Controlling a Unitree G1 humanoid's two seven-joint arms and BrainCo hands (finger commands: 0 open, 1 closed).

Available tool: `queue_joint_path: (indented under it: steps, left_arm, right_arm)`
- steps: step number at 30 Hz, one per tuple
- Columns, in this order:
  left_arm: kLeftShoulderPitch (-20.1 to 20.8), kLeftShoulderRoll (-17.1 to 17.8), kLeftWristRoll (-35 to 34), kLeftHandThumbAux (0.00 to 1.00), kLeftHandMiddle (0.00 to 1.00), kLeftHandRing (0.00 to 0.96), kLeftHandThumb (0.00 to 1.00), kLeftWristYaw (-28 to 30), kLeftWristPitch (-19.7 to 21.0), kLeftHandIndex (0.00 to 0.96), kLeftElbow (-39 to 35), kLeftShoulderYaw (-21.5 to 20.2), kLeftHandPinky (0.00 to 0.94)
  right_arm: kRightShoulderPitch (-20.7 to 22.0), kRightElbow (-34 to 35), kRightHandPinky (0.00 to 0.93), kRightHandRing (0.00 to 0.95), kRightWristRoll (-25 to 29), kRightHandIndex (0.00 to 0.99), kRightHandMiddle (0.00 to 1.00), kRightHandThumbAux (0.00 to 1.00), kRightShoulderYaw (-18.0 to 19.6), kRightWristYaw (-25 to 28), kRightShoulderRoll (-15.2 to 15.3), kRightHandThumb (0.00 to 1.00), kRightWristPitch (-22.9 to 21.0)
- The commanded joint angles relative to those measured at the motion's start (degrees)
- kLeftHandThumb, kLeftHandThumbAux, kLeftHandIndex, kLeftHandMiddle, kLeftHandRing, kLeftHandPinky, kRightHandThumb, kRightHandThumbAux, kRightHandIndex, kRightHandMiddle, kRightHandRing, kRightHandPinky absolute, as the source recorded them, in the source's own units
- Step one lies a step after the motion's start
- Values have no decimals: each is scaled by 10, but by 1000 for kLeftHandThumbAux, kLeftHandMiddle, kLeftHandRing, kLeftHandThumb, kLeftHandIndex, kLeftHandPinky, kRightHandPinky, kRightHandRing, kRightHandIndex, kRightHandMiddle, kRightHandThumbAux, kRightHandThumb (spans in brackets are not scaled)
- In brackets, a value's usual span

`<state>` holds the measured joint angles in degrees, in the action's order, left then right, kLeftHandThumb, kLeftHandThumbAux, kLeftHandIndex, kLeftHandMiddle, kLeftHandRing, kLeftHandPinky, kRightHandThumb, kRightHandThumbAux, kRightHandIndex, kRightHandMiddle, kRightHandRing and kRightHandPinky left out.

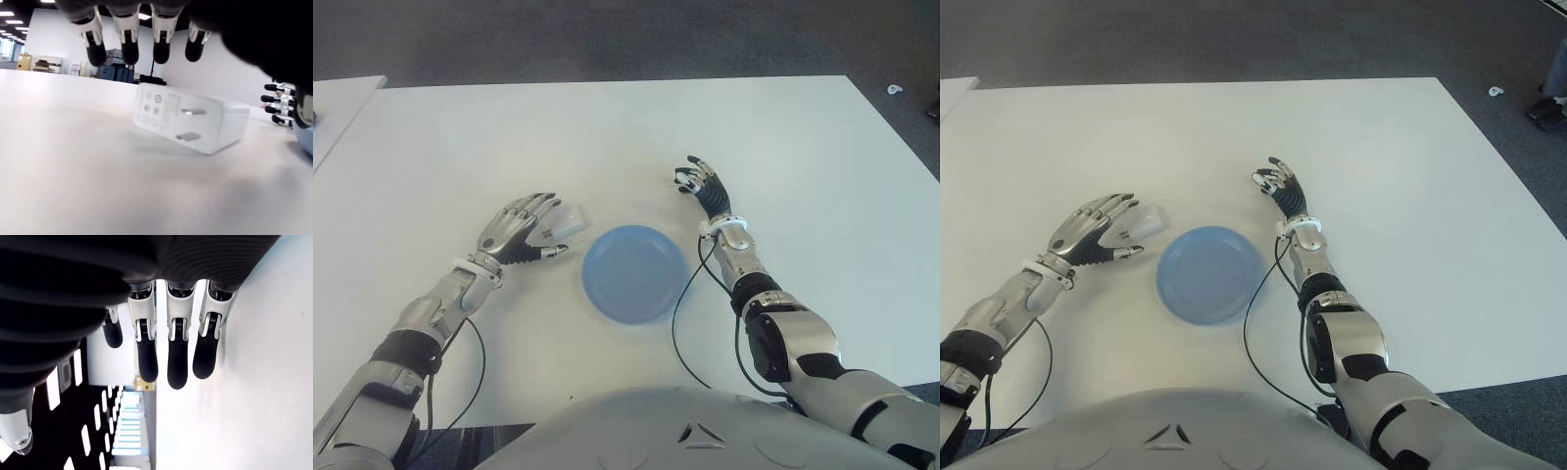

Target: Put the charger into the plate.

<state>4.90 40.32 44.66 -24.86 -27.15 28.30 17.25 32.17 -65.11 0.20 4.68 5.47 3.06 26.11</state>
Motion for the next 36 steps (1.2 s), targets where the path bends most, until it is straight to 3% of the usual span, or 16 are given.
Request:
queue_joint_path:
  steps: [1, 36]
  left_arm:
    - [4, -9, 10, 294, 0, 0, 174, -14, 13, 0, 7, -1, 0]
    - [72, -49, 22, 325, 0, 0, 210, -37, 47, 0, 79, 23, 0]
  right_arm:
    - [-40, -35, 324, 320, -6, 128, 304, 562, -3, -1, -7, 78, -33]
    - [-38, -38, 328, 318, -6, 149, 300, 566, -5, -10, -13, 95, -31]
